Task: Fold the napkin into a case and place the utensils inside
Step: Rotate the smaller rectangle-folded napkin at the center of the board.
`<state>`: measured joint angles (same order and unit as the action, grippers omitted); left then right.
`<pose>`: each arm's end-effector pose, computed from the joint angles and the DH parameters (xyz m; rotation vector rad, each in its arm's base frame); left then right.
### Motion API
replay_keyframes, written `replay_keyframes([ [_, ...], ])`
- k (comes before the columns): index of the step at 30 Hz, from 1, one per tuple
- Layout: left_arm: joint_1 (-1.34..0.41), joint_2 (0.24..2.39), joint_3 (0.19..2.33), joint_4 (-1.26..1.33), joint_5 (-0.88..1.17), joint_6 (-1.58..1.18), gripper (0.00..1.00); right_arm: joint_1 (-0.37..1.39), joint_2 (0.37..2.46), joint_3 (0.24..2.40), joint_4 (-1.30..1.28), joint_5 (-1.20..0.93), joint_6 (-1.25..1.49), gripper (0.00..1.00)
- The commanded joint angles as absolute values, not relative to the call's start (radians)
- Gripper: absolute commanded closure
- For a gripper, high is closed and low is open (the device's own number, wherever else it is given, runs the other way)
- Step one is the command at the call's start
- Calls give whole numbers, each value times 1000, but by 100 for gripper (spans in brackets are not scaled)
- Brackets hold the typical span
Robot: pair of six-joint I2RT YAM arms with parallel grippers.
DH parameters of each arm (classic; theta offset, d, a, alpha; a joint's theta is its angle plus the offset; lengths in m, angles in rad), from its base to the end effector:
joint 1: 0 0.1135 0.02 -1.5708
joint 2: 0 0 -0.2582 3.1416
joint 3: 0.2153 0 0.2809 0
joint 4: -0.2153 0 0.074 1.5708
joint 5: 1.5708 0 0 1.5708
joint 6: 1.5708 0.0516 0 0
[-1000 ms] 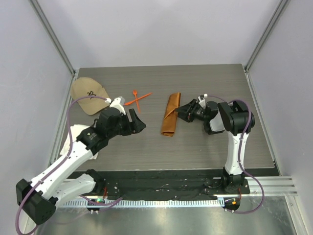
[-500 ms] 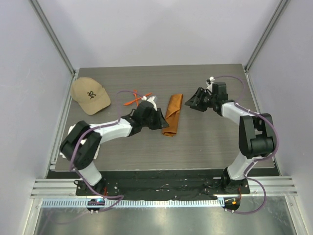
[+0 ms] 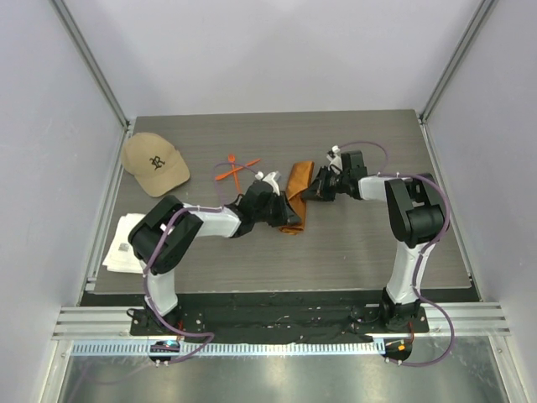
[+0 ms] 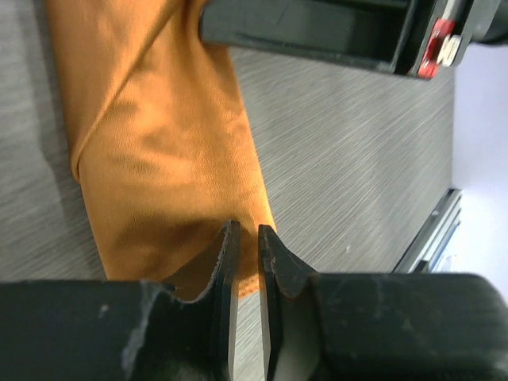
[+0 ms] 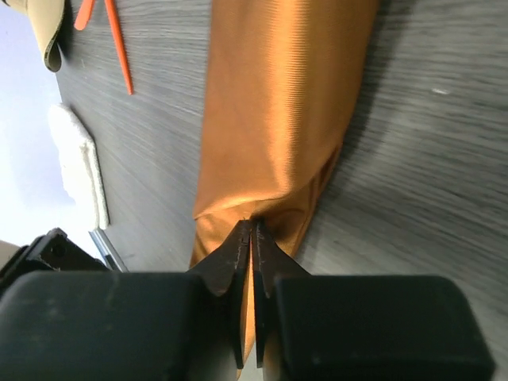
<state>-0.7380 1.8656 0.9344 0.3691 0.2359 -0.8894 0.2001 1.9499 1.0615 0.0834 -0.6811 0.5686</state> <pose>0.2967 -0.2861 0.1100 -0.0246 2.3663 -1.1395 0.3995 0.1142 0.0960 0.1043 2.4530 1.1655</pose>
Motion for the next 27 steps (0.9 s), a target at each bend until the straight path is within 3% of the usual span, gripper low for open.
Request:
replay_keyframes([
  [1, -745, 1878, 904, 414, 209, -850, 82, 198, 1968, 1037, 178, -684, 588, 92],
  [6, -739, 1891, 982, 206, 190, -628, 83, 196, 1934, 970, 176, -646, 603, 95],
  [15, -667, 1968, 1140, -83, 167, -436, 79, 215, 1824, 825, 245, -611, 672, 90],
  [17, -650, 1979, 1164, -101, 167, -419, 78, 222, 1816, 827, 242, -585, 677, 85],
  [22, -630, 1990, 1271, -167, 109, -338, 76, 221, 1798, 909, 146, -557, 637, 84],
  [27, -630, 1924, 1304, -204, 86, -351, 63, 221, 1732, 936, 103, -537, 632, 76],
])
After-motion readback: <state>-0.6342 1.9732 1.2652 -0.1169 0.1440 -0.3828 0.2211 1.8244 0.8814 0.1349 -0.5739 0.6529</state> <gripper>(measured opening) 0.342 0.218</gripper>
